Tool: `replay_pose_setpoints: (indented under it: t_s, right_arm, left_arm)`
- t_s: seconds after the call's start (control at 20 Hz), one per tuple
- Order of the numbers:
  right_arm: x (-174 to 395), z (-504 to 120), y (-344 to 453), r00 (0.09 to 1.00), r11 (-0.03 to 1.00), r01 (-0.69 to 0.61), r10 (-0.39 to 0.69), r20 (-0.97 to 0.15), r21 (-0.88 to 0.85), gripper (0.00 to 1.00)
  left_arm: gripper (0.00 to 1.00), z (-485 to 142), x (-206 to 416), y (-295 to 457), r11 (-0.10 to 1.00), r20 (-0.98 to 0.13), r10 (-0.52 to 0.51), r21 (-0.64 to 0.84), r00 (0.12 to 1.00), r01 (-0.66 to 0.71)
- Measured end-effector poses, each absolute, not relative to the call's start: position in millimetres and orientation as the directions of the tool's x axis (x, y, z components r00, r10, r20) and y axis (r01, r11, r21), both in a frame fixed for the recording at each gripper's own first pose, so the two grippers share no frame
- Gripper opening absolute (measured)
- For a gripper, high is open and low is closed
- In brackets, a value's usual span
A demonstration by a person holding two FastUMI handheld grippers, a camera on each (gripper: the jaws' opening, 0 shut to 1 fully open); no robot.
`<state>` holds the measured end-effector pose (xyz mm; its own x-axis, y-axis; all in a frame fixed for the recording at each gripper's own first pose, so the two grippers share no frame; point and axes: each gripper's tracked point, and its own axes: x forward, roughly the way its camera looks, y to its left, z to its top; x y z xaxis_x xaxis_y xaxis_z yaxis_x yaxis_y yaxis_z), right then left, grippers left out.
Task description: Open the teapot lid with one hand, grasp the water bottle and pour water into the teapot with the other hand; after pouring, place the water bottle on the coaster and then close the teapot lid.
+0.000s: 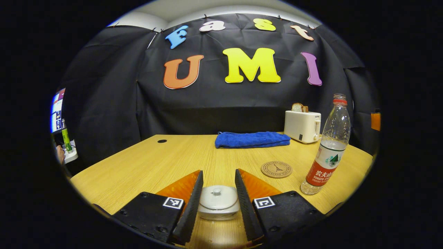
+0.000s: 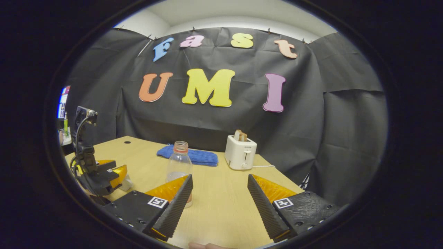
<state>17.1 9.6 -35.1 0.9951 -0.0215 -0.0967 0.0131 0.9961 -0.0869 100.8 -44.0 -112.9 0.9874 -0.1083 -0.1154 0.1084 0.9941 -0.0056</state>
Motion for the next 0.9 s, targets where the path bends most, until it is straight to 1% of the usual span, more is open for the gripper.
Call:
replay_pose_setpoints:
  t_s: [0.05,0.1,0.15,0.35,0.4,0.45,0.5,0.55,0.6,0.65,0.7,0.75,0.8,0.85,0.9]
  right_arm:
    - [17,-36,11,0.995,0.996,0.01,-0.019,-0.101,-0.087,0.97]
    - [17,-37,11,0.994,0.996,0.008,-0.017,-0.104,-0.086,0.95]
    - [18,-38,13,0.994,0.996,0.004,-0.013,-0.106,-0.087,0.95]
    - [22,-45,17,0.993,0.996,-0.006,-0.004,-0.121,-0.089,0.95]
    - [23,-49,18,0.992,0.996,-0.009,-0.002,-0.129,-0.088,0.95]
    - [23,-51,21,0.991,0.996,-0.015,0.003,-0.137,-0.087,0.95]
    - [25,-54,23,0.989,0.996,-0.022,0.009,-0.144,-0.088,0.98]
    - [25,-57,25,0.988,0.996,-0.029,0.015,-0.152,-0.088,0.95]
    - [25,-60,28,0.987,0.995,-0.036,0.022,-0.156,-0.089,0.95]
    - [25,-63,30,0.986,0.995,-0.042,0.026,-0.164,-0.09,0.98]
    - [25,-64,34,0.985,0.995,-0.052,0.038,-0.166,-0.085,0.95]
    - [24,-66,41,0.984,0.995,-0.071,0.057,-0.168,-0.075,0.95]
    - [23,-70,49,0.982,0.993,-0.094,0.082,-0.171,-0.067,0.98]
    - [24,-73,57,0.979,0.991,-0.117,0.105,-0.175,-0.061,0.95]
    - [26,-77,64,0.976,0.989,-0.135,0.123,-0.179,-0.057,0.98]
  left_arm:
    - [0.49,-117,101,-43,0.995,-0.132,-0.095,0.007,0.987,0.097]
    - [0.46,-115,101,-43,0.995,-0.119,-0.099,0.02,0.988,0.102]
    - [0.45,-116,103,-42,0.995,-0.121,-0.092,0.035,0.988,0.097]
    - [0.31,-115,103,-37,0.996,-0.116,-0.075,0.036,0.99,0.079]
    - [0.23,-115,104,-37,0.996,-0.118,-0.076,0.039,0.99,0.081]
    - [0.2,-114,104,-39,0.995,-0.12,-0.088,0.032,0.989,0.093]
    - [0.14,-113,105,-41,0.994,-0.116,-0.099,0.026,0.988,0.103]
    - [0.12,-113,105,-40,0.994,-0.114,-0.101,0.023,0.988,0.104]
    - [0.07,-113,105,-39,0.994,-0.11,-0.101,0.027,0.989,0.104]
    - [0.06,-113,105,-40,0.994,-0.108,-0.101,0.031,0.989,0.105]
    - [0.04,-113,106,-40,0.994,-0.106,-0.103,0.036,0.989,0.107]
    - [0.04,-112,105,-39,0.993,-0.106,-0.105,0.036,0.989,0.11]
    - [0.03,-112,105,-38,0.994,-0.108,-0.105,0.03,0.989,0.109]
    - [0.03,-111,105,-37,0.993,-0.115,-0.112,0.016,0.987,0.115]
    - [0.03,-110,104,-36,0.994,-0.119,-0.111,0.006,0.987,0.112]
